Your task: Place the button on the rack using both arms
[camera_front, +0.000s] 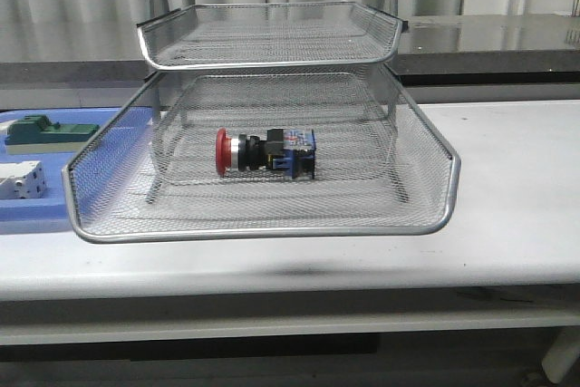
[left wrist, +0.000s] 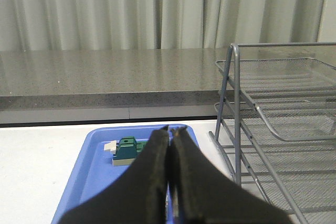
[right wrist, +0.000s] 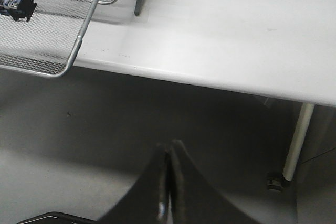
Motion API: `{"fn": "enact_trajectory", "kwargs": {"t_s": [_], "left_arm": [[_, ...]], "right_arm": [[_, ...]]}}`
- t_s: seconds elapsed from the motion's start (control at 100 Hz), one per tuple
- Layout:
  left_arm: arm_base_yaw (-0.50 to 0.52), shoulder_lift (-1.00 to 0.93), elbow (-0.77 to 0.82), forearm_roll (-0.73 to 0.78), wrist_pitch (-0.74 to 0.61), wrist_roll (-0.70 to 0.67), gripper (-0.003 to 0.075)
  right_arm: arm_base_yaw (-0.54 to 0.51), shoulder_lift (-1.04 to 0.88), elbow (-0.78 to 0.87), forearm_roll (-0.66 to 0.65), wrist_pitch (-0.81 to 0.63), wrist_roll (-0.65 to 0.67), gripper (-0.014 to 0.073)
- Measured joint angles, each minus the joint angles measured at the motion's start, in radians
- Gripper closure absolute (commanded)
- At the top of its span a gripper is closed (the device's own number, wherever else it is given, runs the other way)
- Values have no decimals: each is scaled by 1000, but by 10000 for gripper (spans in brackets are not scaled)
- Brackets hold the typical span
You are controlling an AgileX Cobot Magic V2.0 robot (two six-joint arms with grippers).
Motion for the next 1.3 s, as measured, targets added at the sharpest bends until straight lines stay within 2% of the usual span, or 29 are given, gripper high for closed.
{"fn": "enact_trajectory", "kwargs": {"t_s": [0.49, 0.67, 0.88, 1.1, 1.3], "left_arm": [[0, 0, 0, 0, 0, 0, 741], [0, 0, 0, 0, 0, 0, 741], [0, 0, 0, 0, 0, 0, 741], [0, 0, 0, 0, 0, 0, 741], [0, 0, 0, -1, 0, 0, 741]], "right_arm": [[0, 0, 0, 7, 0, 0, 661], [0, 17, 0, 40, -44, 0, 659], [0, 168, 0, 104, -66, -6, 659], [5, 364, 0, 240, -128, -51, 659], [88, 510, 0, 307, -197, -94, 659]]}}
